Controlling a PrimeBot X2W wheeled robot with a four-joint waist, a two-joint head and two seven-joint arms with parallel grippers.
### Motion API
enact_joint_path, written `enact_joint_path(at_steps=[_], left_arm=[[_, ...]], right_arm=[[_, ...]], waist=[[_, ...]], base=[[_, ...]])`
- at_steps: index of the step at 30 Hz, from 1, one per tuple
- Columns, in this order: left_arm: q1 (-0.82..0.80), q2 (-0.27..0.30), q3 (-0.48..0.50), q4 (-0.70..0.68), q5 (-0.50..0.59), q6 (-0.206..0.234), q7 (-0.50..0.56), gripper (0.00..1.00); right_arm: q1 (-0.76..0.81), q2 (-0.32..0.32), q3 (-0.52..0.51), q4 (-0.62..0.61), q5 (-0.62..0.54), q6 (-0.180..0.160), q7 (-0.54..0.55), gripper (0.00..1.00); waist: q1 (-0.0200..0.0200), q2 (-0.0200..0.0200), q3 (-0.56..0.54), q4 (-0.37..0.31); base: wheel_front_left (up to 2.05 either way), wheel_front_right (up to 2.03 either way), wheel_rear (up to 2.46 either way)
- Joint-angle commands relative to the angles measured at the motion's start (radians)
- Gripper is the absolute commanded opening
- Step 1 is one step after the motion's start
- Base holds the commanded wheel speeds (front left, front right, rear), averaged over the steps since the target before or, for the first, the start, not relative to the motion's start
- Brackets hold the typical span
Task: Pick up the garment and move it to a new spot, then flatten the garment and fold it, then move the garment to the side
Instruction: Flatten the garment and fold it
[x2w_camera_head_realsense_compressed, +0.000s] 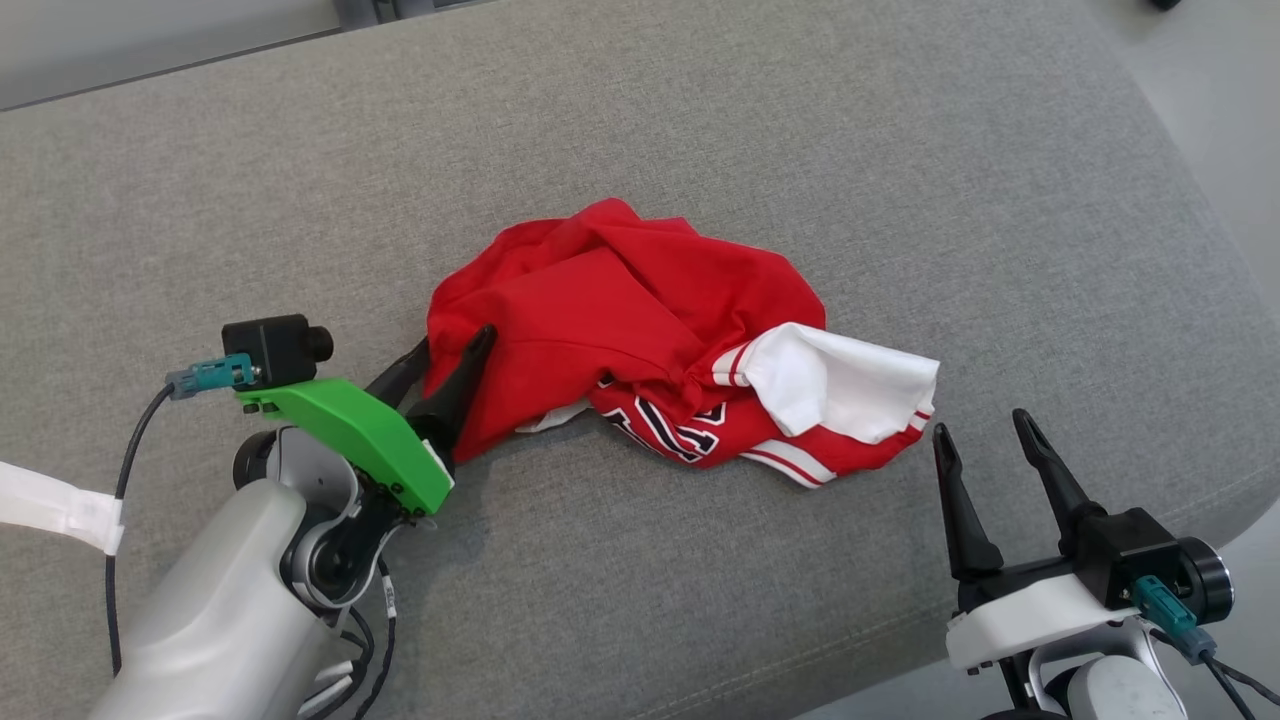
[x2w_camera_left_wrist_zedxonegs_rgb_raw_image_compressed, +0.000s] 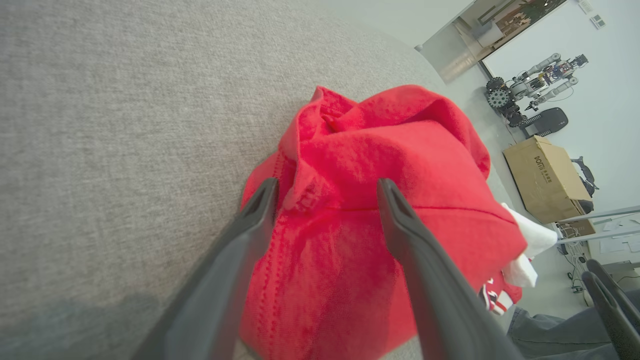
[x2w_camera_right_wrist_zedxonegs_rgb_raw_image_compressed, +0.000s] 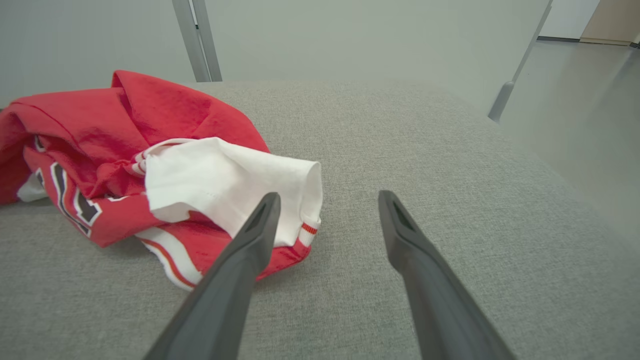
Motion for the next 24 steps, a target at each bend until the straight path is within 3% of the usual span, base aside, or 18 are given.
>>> enact_joint_path(at_steps=[1,2,9,17,24], left_arm=[[-0.014,0.006,-0.013,-0.001,-0.021,-0.003,-0.007,0.3],[-0.016,0.01,-0.025,-0.004,-0.024,-0.003,-0.012,0.0],[-0.038,0.051,-0.085,-0.051,-0.074,-0.003,-0.049,0.0],[-0.074,0.142,-0.059,-0.144,-0.144,-0.001,-0.036,0.0],[-0.106,0.196,0.003,-0.267,-0.174,0.109,-0.013,0.0]], right_arm=[[-0.01,-0.001,0.0,0.003,-0.005,-0.001,-0.003,1.0],[-0.011,-0.001,0.002,0.004,-0.005,-0.001,-0.003,1.0],[-0.006,-0.001,0.0,0.006,-0.006,-0.001,-0.003,1.0],[0.026,-0.001,-0.018,0.002,-0.01,-0.001,-0.003,1.0],[0.049,-0.001,-0.016,0.001,-0.001,-0.001,-0.003,1.0]], waist=[[0.0,0.0,-0.004,0.003],[0.0,0.0,-0.006,0.003],[0.0,0.0,-0.021,0.009],[0.0,0.0,-0.053,0.033],[0.0,0.0,-0.086,0.062]], base=[[0.0,0.0,0.0],[0.0,0.0,0.0],[0.0,0.0,0.0],[0.0,0.0,0.0],[0.0,0.0,0.0]])
